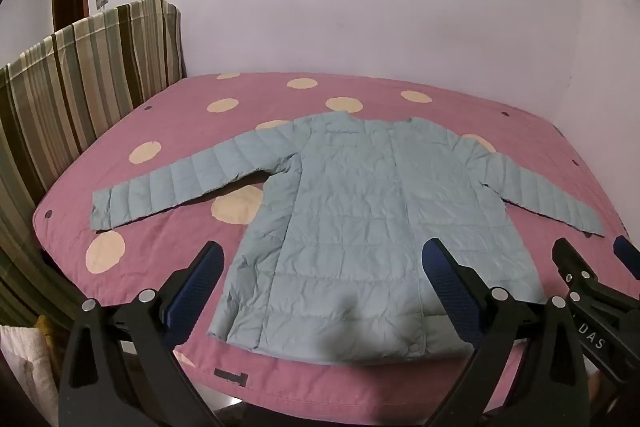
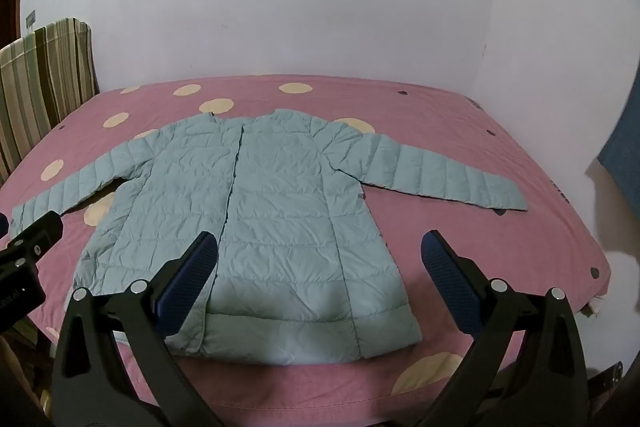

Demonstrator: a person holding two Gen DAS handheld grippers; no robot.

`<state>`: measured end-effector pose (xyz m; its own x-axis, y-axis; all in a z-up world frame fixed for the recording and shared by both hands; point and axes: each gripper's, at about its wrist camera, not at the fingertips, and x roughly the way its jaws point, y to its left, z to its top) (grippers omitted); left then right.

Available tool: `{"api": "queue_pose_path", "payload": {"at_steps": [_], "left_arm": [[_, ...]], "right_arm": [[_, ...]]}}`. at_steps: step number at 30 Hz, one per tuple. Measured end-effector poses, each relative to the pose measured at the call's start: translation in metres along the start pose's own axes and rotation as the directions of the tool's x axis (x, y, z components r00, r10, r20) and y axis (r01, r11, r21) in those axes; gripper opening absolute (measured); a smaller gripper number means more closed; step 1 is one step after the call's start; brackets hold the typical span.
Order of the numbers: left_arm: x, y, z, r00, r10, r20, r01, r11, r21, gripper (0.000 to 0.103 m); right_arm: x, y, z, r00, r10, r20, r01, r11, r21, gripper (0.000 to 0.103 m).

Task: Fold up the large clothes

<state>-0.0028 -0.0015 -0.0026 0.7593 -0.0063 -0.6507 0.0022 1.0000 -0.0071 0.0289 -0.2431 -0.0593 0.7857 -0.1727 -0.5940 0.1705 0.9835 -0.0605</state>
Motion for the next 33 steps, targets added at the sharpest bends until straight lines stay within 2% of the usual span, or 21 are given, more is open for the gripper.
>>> {"api": "queue_pose_path", "payload": {"at_steps": [33], "left_arm": [[0.0007,0.0003,0.0017,1.000,0.003,0.000,-0.003,1.000,-0.003,0.099]], "right_arm": [[-0.0011,0.0017,-0.0003,1.000,-0.003,0.000,0.003,1.000,-0.005,0.101]]}}
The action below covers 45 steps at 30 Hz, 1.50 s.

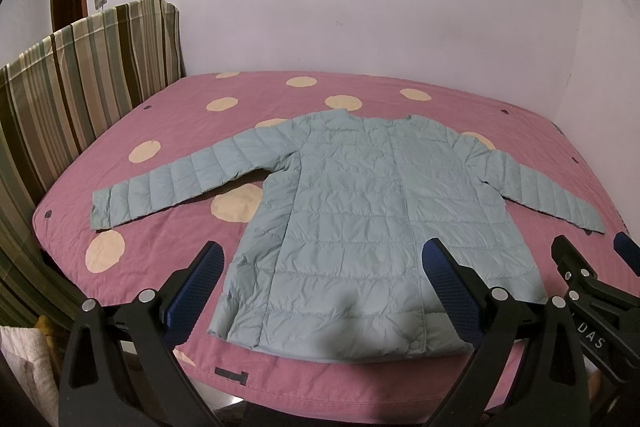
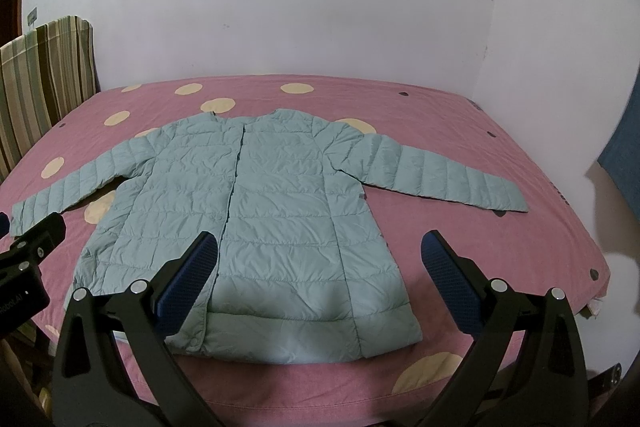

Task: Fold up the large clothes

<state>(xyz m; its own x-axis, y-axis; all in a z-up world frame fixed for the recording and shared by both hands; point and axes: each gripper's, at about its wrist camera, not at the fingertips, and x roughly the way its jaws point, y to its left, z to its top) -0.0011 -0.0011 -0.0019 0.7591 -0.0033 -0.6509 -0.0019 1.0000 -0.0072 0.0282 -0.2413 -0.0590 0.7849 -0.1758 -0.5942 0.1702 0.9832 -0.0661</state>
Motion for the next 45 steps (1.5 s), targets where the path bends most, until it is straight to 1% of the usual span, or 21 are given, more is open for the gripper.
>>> {"api": "queue_pose_path", "payload": {"at_steps": [45], "left_arm": [[0.0006,0.0000,-0.0034,1.000,-0.002,-0.006,0.002,1.000,-0.004,0.099]], "right_arm": [[0.0027,0.0036,-0.0006,1.000,-0.001,-0.004,0.001,1.000,-0.005,0.101]]}}
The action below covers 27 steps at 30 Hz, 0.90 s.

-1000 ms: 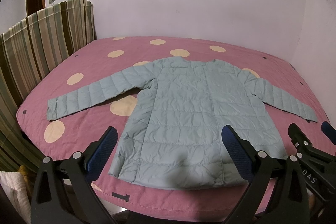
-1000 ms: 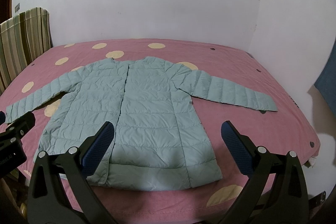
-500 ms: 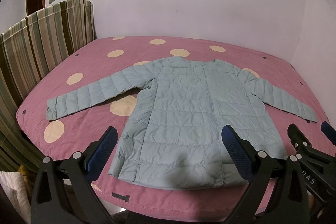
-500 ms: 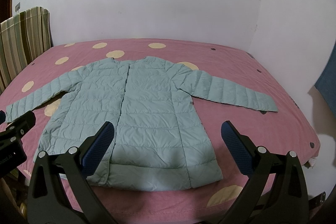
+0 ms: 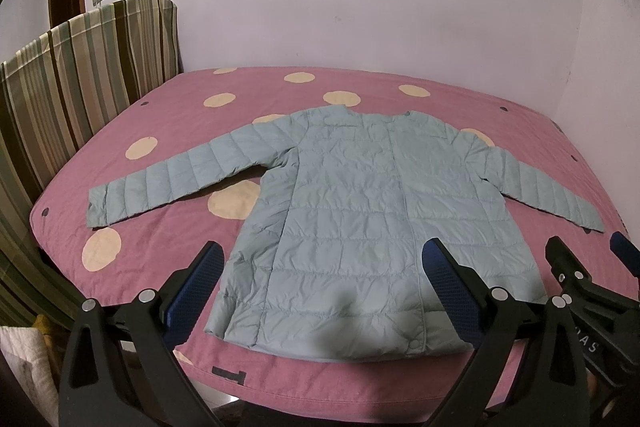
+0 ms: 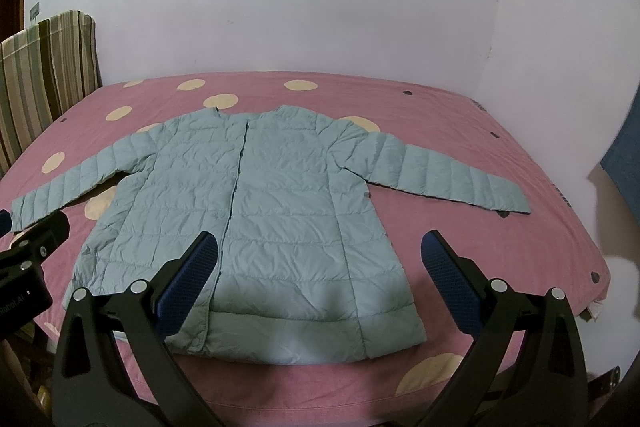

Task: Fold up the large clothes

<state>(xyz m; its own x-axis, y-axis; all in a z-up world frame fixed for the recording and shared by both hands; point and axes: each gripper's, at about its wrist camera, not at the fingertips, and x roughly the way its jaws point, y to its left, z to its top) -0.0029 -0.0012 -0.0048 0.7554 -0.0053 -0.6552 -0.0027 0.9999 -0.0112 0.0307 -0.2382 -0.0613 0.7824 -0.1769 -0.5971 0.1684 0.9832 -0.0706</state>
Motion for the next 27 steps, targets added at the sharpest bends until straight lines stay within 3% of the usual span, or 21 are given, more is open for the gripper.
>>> {"api": "queue_pose_path", "payload": {"at_steps": [10,18,23,27], "left_arm": [[0.015,0.003,-0.011,1.000,0.007,-0.021,-0.008,1.000,-0.014,0.099],[0.057,0.037,-0.007,0.992,0.098,-0.076,-0.104,0.991,-0.084,0.099],[0.094,0.076,-0.007,0.970,0.216,-0.113,-0.230,0.965,-0.128,0.099],[0.126,0.118,-0.010,0.933,0.316,-0.173,-0.344,0.924,-0.168,0.099]], "right_arm": [[0.004,-0.002,-0.002,1.000,0.003,-0.013,-0.003,1.000,0.009,0.101],[0.036,-0.021,-0.003,1.000,-0.013,-0.023,0.015,0.997,0.076,0.101],[0.066,-0.048,0.003,0.999,-0.050,-0.019,0.052,0.990,0.128,0.101],[0.103,-0.085,0.010,0.993,-0.100,-0.056,0.108,0.979,0.173,0.101]]}}
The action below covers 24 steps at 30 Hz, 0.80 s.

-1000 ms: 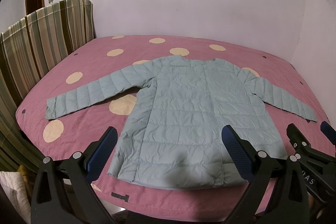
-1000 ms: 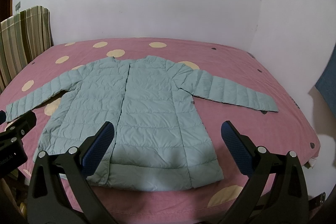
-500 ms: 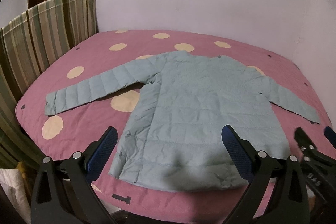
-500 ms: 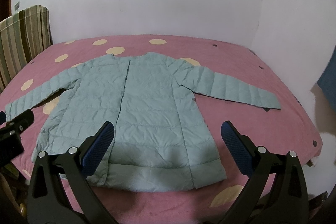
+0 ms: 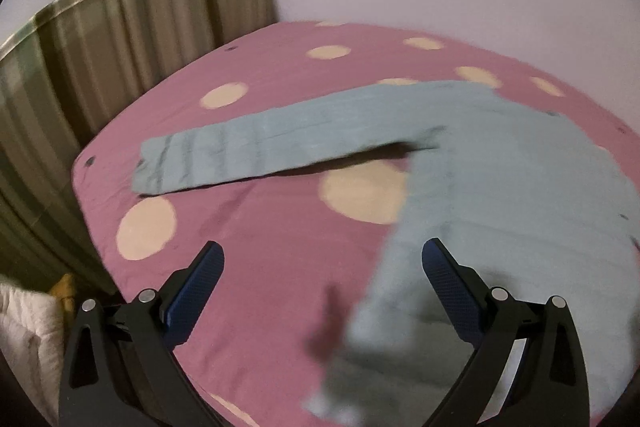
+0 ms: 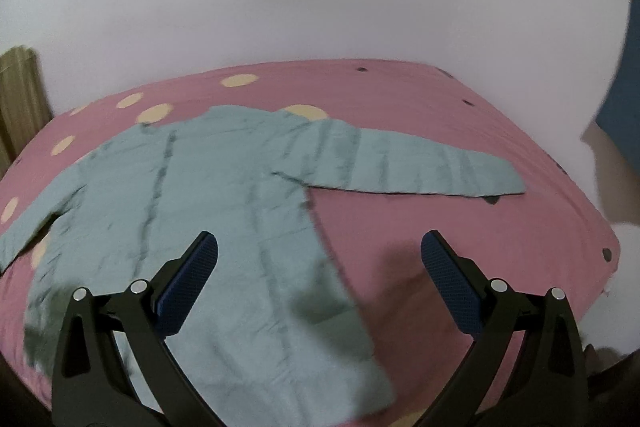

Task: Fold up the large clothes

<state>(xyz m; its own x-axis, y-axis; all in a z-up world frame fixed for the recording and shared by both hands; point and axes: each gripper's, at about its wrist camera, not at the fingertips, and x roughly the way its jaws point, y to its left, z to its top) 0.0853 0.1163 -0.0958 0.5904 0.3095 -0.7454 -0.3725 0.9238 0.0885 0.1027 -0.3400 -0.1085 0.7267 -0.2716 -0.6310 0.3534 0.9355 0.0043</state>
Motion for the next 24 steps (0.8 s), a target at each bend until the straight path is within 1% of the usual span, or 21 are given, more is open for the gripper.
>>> {"api": "queue_pose_path", "payload": {"at_steps": [3,5,6,7,10,13,16,20,21,22,24], "left_arm": [[0.030,0.022,0.005,0.996,0.074,-0.046,-0.077,0.996,-0.052,0.099],[0.046,0.032,0.006,0.990,0.121,-0.069,-0.126,0.990,-0.065,0.099],[0.053,0.037,0.005,0.987,0.141,-0.083,-0.147,0.987,-0.071,0.099],[0.063,0.042,0.004,0.982,0.156,-0.102,-0.164,0.983,-0.078,0.099],[0.084,0.053,0.001,0.972,0.186,-0.142,-0.201,0.975,-0.098,0.099],[0.098,0.059,-0.002,0.965,0.202,-0.167,-0.222,0.969,-0.112,0.099],[0.109,0.062,-0.005,0.959,0.203,-0.195,-0.230,0.965,-0.128,0.099],[0.114,0.060,-0.006,0.957,0.217,-0.192,-0.246,0.959,-0.138,0.099],[0.115,0.059,-0.005,0.956,0.224,-0.187,-0.252,0.958,-0.137,0.099],[0.116,0.058,-0.004,0.955,0.234,-0.182,-0.260,0.956,-0.136,0.099],[0.118,0.057,-0.004,0.954,0.241,-0.180,-0.267,0.953,-0.141,0.099]], "right_arm": [[0.032,-0.029,0.009,0.999,-0.013,-0.048,0.017,0.997,0.073,0.101],[0.050,-0.049,0.014,0.997,-0.046,-0.060,0.053,0.992,0.117,0.099],[0.056,-0.054,0.015,0.996,-0.058,-0.066,0.066,0.990,0.127,0.090],[0.068,-0.068,0.016,0.993,-0.079,-0.093,0.092,0.985,0.147,0.079],[0.091,-0.096,0.016,0.988,-0.060,-0.145,0.091,0.972,0.219,0.078],[0.114,-0.124,0.017,0.984,-0.050,-0.171,0.099,0.953,0.286,0.078],[0.128,-0.145,0.019,0.982,-0.049,-0.182,0.109,0.934,0.341,0.078],[0.150,-0.181,0.026,0.982,-0.048,-0.182,0.123,0.893,0.433,0.078],[0.155,-0.190,0.028,0.983,-0.050,-0.177,0.127,0.880,0.457,0.077],[0.159,-0.196,0.029,0.983,-0.051,-0.174,0.129,0.871,0.475,0.074],[0.171,-0.215,0.030,0.984,-0.039,-0.171,0.126,0.839,0.530,0.068]]}}
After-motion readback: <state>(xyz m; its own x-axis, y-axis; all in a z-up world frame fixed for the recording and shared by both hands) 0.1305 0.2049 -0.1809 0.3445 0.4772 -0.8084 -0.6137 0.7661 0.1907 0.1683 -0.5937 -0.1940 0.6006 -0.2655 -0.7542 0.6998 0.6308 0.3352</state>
